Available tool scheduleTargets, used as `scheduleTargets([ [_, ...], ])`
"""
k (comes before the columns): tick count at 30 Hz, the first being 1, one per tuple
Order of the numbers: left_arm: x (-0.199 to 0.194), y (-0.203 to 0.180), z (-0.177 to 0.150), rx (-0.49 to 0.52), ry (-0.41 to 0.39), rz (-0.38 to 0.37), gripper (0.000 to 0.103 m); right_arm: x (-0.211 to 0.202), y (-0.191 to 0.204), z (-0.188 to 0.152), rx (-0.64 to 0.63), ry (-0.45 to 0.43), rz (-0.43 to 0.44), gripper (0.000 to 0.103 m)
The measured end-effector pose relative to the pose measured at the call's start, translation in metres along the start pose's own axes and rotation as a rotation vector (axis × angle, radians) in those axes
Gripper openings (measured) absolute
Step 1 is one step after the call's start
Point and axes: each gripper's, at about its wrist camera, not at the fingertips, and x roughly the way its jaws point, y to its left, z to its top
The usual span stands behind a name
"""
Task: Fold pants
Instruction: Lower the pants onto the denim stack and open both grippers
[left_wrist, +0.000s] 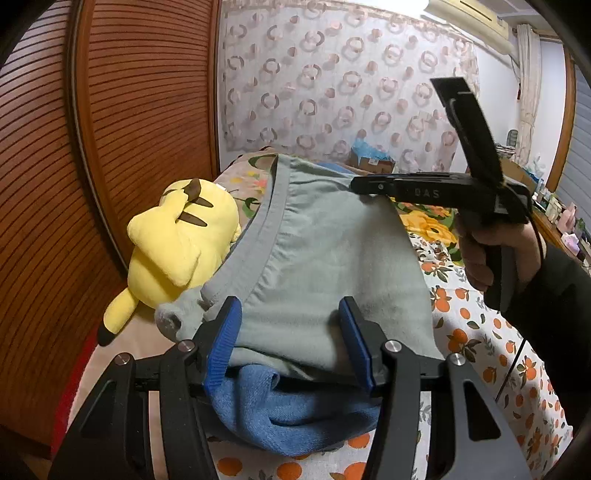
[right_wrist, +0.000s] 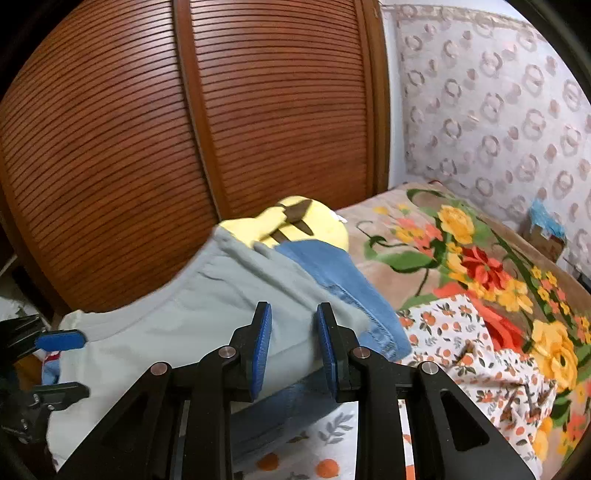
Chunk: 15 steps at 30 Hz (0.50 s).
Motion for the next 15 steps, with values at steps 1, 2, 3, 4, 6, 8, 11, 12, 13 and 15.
scheduleTargets([
  [1,0.0,0.0,-0.001,-0.002,-0.001,-0.002,0.056,0.002,0.0,-0.002,0.01,0.0,0.001,0.026],
  [2,-0.001,0.0,-0.001,-0.002,-0.002,-0.002,0.056,0.002,0.0,-0.002,0.017,-0.002,0.002,0.026],
  [3,-0.001,-0.001,-0.001,-0.001,-0.002,-0.001,0.056,0.001,0.001,-0.003,0.022,-0.007,0.001,0.026],
  [4,-0.002,-0.001,-0.001,0.001,-0.002,0.001,0.056,0.0,0.003,-0.003,0.024,-0.013,-0.002,0.026],
  [6,-0.003,-0.002,-0.001,0.007,-0.003,0.006,0.056,-0.004,0.006,-0.004,0.027,-0.024,-0.017,0.026],
  [8,-0.005,-0.002,-0.001,0.012,-0.005,0.012,0.056,-0.012,0.011,-0.005,0.032,-0.043,-0.026,0.026],
  [11,-0.008,-0.001,0.0,0.014,-0.008,0.017,0.056,-0.032,0.02,-0.015,0.04,-0.068,-0.027,0.026],
  [12,-0.009,-0.001,-0.001,0.015,-0.009,0.018,0.056,-0.038,0.022,-0.018,0.04,-0.072,-0.027,0.026],
  [13,-0.011,-0.001,-0.001,0.017,-0.011,0.019,0.056,-0.045,0.026,-0.021,0.04,-0.076,-0.026,0.026],
  [15,-0.015,0.0,-0.002,0.016,-0.012,0.018,0.056,-0.055,0.034,-0.026,0.037,-0.082,-0.024,0.026],
])
